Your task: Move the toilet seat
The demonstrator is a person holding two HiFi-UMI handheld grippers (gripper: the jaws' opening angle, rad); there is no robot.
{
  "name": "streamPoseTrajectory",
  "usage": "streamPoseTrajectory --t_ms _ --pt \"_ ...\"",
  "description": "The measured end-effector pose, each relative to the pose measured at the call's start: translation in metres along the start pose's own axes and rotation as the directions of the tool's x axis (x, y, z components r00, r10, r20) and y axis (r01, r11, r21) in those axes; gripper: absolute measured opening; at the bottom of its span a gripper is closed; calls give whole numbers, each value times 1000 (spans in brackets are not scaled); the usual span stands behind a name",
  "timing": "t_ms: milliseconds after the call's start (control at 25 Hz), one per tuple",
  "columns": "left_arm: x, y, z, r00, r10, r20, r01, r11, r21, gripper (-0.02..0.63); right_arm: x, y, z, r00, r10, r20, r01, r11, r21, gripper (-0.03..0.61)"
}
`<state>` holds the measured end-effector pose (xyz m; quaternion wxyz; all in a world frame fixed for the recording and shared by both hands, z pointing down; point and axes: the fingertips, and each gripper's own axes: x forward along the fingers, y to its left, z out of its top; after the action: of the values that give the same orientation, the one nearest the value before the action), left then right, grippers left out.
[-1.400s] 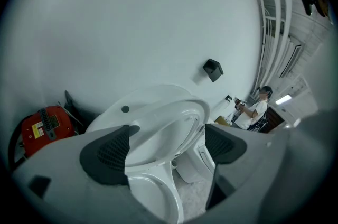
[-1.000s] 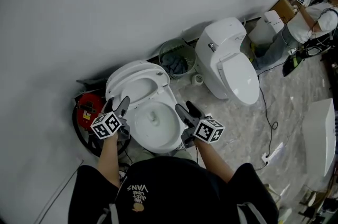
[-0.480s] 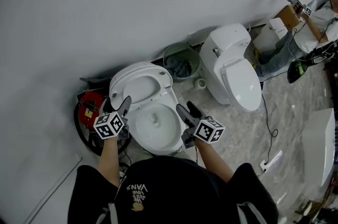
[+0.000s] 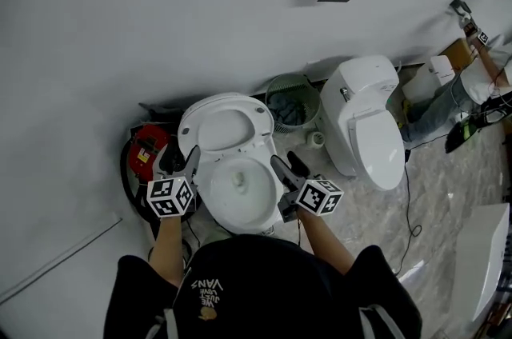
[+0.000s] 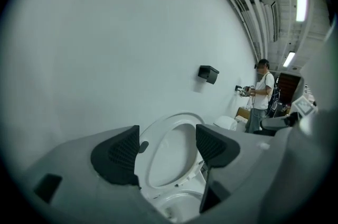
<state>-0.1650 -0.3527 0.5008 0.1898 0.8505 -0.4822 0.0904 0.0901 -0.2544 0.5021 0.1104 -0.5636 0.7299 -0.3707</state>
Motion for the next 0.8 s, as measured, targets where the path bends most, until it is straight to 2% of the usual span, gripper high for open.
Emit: streamPoseTrajectory --t_ms 120,400,800 --pt "-17 -6 1 999 26 20 -27 1000 1 297 -3 4 -1 999 28 -18 -29 999 -28 296" --pt "-51 -34 -5 998 49 41 -49 999 2 248 -15 10 -1 995 76 -57 -80 994 -71 271" --pt "-101 -69 -14 989 120 88 -123 992 30 113 -40 14 -5 986 133 -104 -146 979 -139 214"
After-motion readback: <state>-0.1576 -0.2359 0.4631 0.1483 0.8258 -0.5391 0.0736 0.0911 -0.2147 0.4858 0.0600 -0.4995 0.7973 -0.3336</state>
